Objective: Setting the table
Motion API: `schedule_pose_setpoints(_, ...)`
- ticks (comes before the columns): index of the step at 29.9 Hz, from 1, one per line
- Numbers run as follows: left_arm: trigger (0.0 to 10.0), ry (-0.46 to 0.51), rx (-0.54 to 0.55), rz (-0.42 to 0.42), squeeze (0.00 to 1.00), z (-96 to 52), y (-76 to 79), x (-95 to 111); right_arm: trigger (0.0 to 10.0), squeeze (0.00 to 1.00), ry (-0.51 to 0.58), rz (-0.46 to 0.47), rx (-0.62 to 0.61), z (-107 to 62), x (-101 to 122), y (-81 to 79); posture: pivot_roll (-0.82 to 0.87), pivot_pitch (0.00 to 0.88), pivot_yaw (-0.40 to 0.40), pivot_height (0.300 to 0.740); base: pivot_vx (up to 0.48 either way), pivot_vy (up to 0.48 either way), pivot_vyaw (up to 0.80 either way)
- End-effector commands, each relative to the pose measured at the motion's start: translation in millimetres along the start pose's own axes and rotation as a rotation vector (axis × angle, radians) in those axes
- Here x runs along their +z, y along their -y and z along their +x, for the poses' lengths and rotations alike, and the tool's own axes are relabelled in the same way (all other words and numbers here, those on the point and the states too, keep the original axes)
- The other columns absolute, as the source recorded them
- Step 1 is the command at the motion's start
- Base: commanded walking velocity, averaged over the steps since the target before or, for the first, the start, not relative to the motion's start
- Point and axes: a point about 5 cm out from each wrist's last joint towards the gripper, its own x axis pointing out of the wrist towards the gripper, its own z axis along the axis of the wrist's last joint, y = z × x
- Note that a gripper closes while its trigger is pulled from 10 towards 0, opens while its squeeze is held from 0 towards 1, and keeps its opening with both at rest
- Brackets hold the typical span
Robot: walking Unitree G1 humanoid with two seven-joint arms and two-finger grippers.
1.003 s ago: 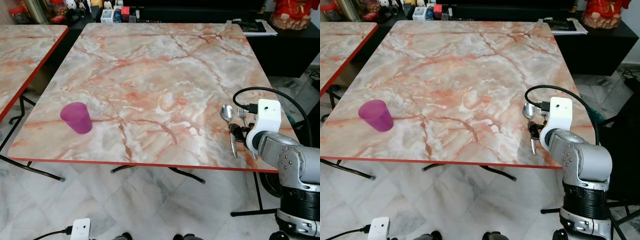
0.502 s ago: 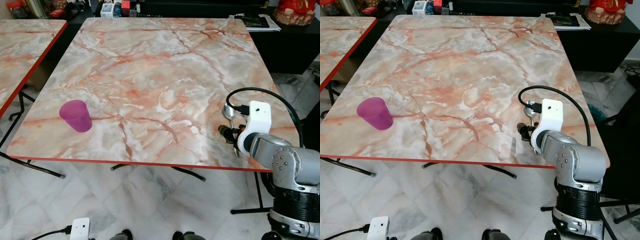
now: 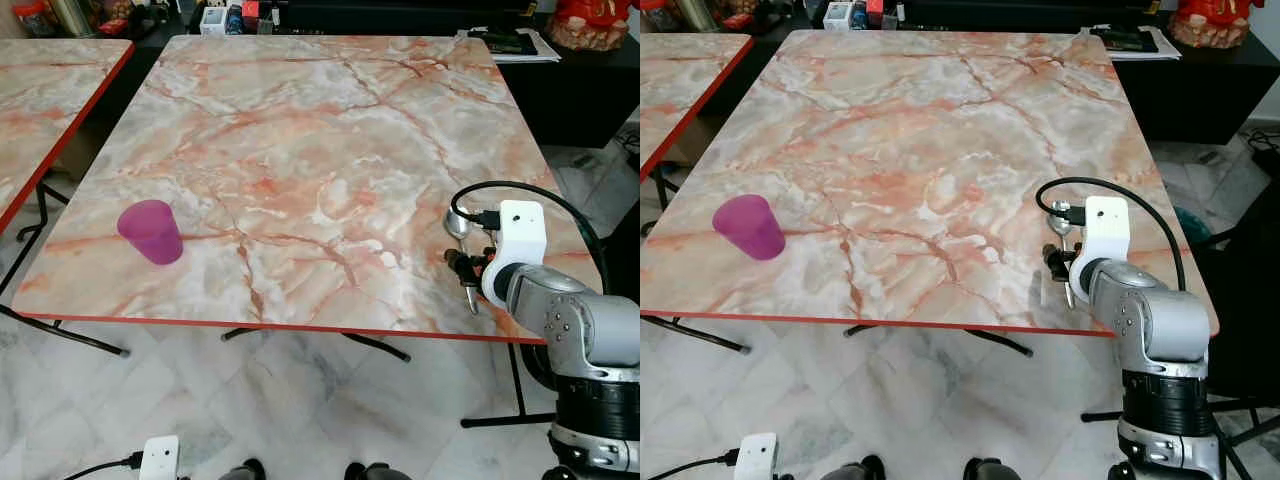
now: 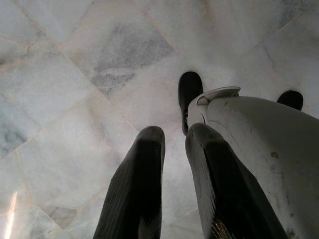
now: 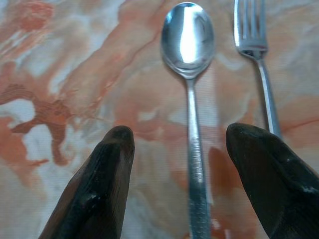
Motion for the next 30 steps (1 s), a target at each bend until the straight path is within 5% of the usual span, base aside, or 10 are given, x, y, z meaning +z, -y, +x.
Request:
schedule_pose_setpoints(1, 10.0, -0.052, 0.004, -0.004, 0.00, -2.5, -0.2, -14, 10.0, 0.00, -0.003, 0.008, 0.000, 1.5, -1, 1.5, -0.10, 0.206, -0.028, 0.736, 0.000, 0.000, 0.00)
schedule_pose_setpoints(30, 10.0, -0.049, 0.009, -0.017, 0.00, -2.0, 0.0, -12, 10.0, 0.00, 0.064, -0.008, -0.024, 21.4, 1, 9.6, -0.09, 0.232, -0.032, 0.736, 0.000, 0.000, 0.00)
